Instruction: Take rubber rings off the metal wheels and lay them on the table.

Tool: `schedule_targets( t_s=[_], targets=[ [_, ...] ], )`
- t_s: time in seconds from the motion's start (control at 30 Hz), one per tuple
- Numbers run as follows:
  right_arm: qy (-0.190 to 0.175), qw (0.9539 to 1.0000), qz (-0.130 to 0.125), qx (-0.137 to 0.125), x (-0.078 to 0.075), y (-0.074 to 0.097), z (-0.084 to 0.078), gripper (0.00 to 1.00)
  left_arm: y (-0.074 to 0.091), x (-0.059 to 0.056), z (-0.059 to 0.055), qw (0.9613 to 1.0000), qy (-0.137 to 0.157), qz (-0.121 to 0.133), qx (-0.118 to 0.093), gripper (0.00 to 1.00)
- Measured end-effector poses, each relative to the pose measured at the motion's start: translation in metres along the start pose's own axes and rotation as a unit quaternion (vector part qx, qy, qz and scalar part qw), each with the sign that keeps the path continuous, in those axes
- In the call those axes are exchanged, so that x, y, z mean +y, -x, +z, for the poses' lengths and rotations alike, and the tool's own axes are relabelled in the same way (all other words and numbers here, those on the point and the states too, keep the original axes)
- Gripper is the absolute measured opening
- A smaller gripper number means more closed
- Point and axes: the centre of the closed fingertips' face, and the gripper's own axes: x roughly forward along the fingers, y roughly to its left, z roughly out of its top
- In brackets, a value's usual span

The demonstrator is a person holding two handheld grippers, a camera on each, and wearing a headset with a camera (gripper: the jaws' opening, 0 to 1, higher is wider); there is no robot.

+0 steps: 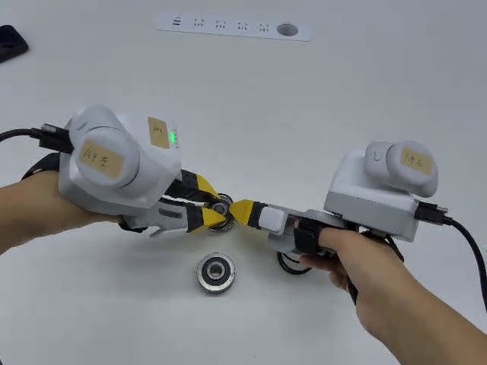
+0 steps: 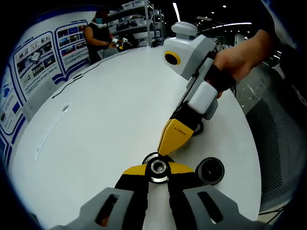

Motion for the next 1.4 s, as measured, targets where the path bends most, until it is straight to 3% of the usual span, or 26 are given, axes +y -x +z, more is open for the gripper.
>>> schedule_targets(
  t_s=[0.13,0.27,0.57,0.87,1.4],
  targets=[
    [-0.003,1.0000,0.001,0.001,0.001,0.000,0.001,0.02,0.001,0.001,-0.001,0.9997,0.022,0.005,0.008,0.18],
    [-0.002,1.0000,0.003,0.002,0.001,0.000,0.001,0.02,0.008,0.002,-0.002,0.9998,0.012,0.011,0.011,0.21],
    [0.000,0.9999,0.014,-0.001,0.009,0.000,0.001,0.02,0.029,0.008,-0.008,0.9989,0.032,0.032,0.008,0.25],
    [-0.018,0.9993,0.031,-0.012,0.019,0.005,0.004,0.02,0.041,0.011,-0.008,0.9975,0.049,0.051,-0.004,0.26],
    [-0.060,0.9970,-0.005,-0.048,-0.008,0.044,0.005,0.02,0.042,-0.001,0.000,0.9966,0.058,0.054,-0.022,0.30]
  ],
)
